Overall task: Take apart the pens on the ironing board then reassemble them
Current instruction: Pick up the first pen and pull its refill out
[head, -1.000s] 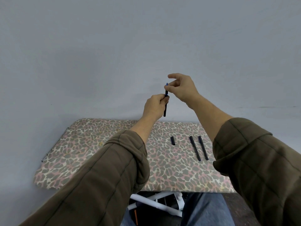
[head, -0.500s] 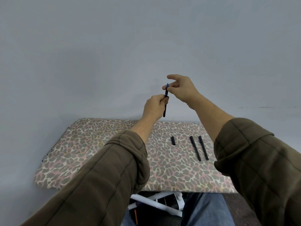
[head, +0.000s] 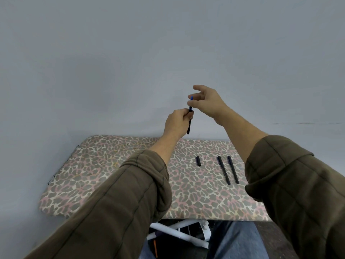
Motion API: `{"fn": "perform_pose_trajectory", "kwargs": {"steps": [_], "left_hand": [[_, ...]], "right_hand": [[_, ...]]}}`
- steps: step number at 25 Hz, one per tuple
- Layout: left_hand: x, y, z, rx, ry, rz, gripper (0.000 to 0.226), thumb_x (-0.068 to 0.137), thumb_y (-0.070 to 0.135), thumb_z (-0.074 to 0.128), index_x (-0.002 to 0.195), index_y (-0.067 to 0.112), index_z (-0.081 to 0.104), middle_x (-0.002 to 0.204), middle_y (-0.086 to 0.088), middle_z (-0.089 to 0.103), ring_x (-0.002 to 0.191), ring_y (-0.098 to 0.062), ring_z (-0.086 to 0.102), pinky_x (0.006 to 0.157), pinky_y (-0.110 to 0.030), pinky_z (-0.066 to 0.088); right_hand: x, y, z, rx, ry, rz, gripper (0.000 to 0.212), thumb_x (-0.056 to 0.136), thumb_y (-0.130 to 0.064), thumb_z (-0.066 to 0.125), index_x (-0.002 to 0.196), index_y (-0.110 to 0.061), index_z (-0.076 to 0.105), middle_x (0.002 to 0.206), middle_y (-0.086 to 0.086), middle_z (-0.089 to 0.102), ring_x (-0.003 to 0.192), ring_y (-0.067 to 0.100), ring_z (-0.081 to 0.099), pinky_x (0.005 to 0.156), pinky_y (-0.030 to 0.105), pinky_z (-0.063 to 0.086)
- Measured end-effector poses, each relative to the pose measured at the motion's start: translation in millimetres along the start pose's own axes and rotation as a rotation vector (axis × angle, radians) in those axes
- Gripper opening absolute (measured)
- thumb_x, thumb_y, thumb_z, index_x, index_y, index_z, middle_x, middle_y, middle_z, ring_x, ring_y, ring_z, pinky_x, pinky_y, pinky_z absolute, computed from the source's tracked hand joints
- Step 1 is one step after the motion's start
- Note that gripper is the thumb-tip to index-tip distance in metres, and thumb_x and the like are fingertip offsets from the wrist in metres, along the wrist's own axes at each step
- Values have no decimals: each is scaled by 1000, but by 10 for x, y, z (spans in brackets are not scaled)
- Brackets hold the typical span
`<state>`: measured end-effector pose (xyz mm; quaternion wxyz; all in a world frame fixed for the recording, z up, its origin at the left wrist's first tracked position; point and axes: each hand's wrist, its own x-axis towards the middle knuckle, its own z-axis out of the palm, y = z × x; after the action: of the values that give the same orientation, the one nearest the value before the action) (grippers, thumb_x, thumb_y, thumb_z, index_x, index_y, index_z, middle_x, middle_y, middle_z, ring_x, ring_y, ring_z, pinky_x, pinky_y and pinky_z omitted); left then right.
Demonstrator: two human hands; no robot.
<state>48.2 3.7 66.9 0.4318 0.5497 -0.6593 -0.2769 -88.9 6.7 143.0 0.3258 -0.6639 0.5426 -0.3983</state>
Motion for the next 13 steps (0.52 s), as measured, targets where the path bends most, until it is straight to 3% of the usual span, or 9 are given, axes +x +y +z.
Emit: {"fn": "perform_pose_trajectory", "kwargs": {"steps": [4,8,13], "left_hand": [[-9,25,4,1,-2,9,30,107,31,50,94,14,71,92,-2,73,89,-24,66,74,-33,49],[5,29,-24,7,5,-3,28,108,31,49,94,18,70,92,2,72,88,-21,65,73,-29,47],[-6,66,-27,7,7,9,31,108,31,49,99,13,72,94,0,73,89,-23,66,76,-33,50]], "right_hand": [[16,31,0,-56,64,-12,45,97,-11,69,141,-16,59,104,3,79,112,17,69,90,32,55],[10,8,-10,5,7,-3,55,97,-6,64,149,-16,50,111,-2,78,114,12,68,83,20,48],[14,12,11,-29,119,-31,45,94,-13,72,137,-18,60,103,2,77,106,17,71,74,28,52]]}}
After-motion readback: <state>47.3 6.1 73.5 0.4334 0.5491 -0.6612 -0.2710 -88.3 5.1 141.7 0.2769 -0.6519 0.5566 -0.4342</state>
